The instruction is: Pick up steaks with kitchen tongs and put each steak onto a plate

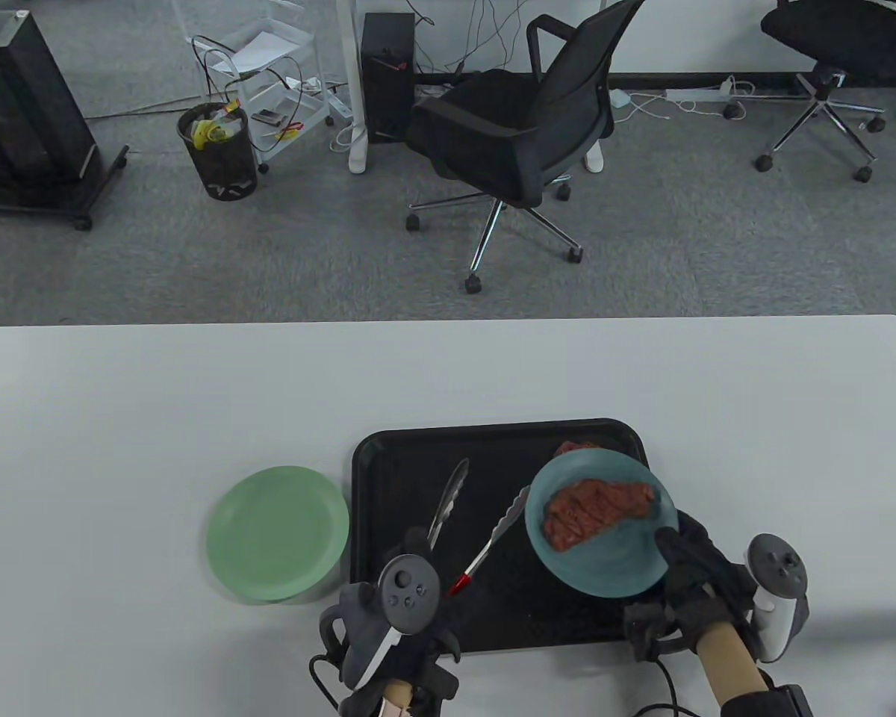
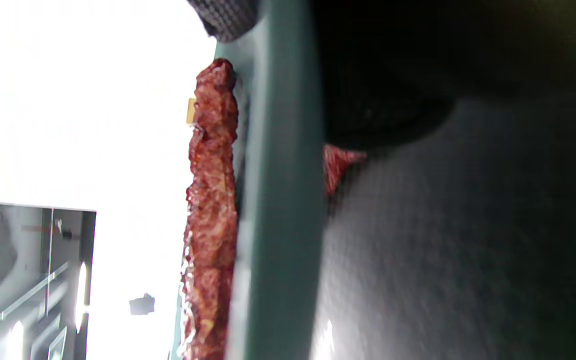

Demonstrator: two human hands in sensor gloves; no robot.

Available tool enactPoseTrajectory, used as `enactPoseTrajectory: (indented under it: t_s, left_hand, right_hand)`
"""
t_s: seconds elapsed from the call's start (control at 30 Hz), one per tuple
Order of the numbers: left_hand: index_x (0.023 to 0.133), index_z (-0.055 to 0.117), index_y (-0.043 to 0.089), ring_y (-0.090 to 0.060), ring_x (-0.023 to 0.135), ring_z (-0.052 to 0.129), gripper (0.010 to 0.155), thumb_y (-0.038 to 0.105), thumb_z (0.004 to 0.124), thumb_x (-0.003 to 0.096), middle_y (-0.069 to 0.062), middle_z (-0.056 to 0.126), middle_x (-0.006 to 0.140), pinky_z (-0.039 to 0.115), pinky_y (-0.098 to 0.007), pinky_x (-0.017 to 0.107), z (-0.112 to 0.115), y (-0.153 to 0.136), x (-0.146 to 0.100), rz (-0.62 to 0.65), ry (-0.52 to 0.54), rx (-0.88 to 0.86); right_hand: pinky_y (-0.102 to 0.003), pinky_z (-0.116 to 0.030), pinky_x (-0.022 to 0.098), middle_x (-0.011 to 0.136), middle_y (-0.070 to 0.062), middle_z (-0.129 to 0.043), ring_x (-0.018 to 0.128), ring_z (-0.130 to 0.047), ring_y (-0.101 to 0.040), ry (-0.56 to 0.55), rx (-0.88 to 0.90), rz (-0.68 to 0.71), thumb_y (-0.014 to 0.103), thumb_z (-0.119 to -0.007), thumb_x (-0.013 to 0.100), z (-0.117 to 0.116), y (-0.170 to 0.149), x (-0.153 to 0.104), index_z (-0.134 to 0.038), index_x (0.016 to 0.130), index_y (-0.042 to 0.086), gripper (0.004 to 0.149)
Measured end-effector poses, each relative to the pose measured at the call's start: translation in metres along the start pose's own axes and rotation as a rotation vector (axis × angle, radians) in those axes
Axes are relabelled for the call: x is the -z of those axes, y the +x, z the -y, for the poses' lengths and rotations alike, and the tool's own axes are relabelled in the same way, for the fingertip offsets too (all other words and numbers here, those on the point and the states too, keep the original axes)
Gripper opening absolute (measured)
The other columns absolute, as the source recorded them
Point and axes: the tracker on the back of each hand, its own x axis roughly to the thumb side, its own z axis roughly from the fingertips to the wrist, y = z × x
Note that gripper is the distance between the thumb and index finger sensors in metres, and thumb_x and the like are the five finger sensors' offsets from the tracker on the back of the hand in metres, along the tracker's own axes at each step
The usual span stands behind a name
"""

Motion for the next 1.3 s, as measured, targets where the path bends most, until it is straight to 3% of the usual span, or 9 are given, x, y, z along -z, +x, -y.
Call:
enactPoseTrajectory:
  t_s: [0.3,0.53,0.87,0.97,1.07,1.3]
  left_hand:
    - [0.105,0.057,0.007,-0.034,0.048,0.094,0.098,0.067,0.082,0.0307,-0.022,0.075,0.087,0.087,-0.037,0.028,0.003,-0.018,0.007,-0.105,-0.021,-0.003]
    - [0.105,0.057,0.007,-0.034,0.049,0.094,0.099,0.067,0.082,0.0309,-0.022,0.074,0.088,0.087,-0.037,0.029,0.007,-0.020,0.008,-0.116,-0.047,0.021]
    - [0.105,0.055,0.007,-0.035,0.050,0.093,0.099,0.067,0.081,0.0312,-0.023,0.073,0.088,0.087,-0.037,0.030,0.007,-0.022,0.008,-0.124,-0.072,0.040]
    - [0.105,0.055,0.007,-0.035,0.050,0.093,0.099,0.067,0.081,0.0312,-0.023,0.073,0.089,0.087,-0.037,0.030,0.007,-0.023,0.008,-0.126,-0.076,0.051]
    - [0.105,0.055,0.007,-0.035,0.050,0.093,0.099,0.067,0.081,0.0313,-0.023,0.073,0.089,0.087,-0.037,0.030,0.007,-0.023,0.008,-0.129,-0.080,0.056]
    - [0.106,0.055,0.007,-0.035,0.050,0.093,0.099,0.067,0.081,0.0315,-0.023,0.073,0.089,0.087,-0.038,0.030,0.009,-0.025,0.008,-0.140,-0.097,0.068]
  right_hand:
    - [-0.039,-0.088,0.016,0.075,-0.022,-0.080,0.034,-0.094,-0.034,-0.273,0.051,-0.088,0.020,-0.064,0.049,0.085,-0.019,0.027,-0.052,0.095,0.002,0.051]
    - [-0.040,-0.089,0.021,0.078,-0.024,-0.077,0.040,-0.093,-0.036,-0.404,0.112,-0.202,0.020,-0.064,0.049,0.124,-0.038,0.033,-0.049,0.095,0.001,0.052]
    - [-0.037,-0.090,0.020,0.073,-0.024,-0.081,0.038,-0.096,-0.035,-0.444,-0.083,-0.283,0.020,-0.067,0.049,0.125,-0.035,0.040,-0.055,0.093,-0.002,0.051]
    - [-0.034,-0.086,0.013,0.064,-0.016,-0.085,0.029,-0.094,-0.027,-0.480,-0.320,-0.319,0.022,-0.069,0.048,0.124,-0.027,0.037,-0.057,0.093,0.000,0.052]
    - [-0.033,-0.083,0.008,0.059,-0.013,-0.087,0.023,-0.092,-0.025,-0.502,-0.449,-0.334,0.023,-0.071,0.048,0.119,-0.021,0.036,-0.055,0.096,0.000,0.056]
    - [-0.032,-0.081,0.007,0.058,-0.011,-0.086,0.022,-0.089,-0.022,-0.493,-1.004,-0.373,0.029,-0.074,0.046,0.100,-0.003,0.033,-0.051,0.099,0.001,0.064]
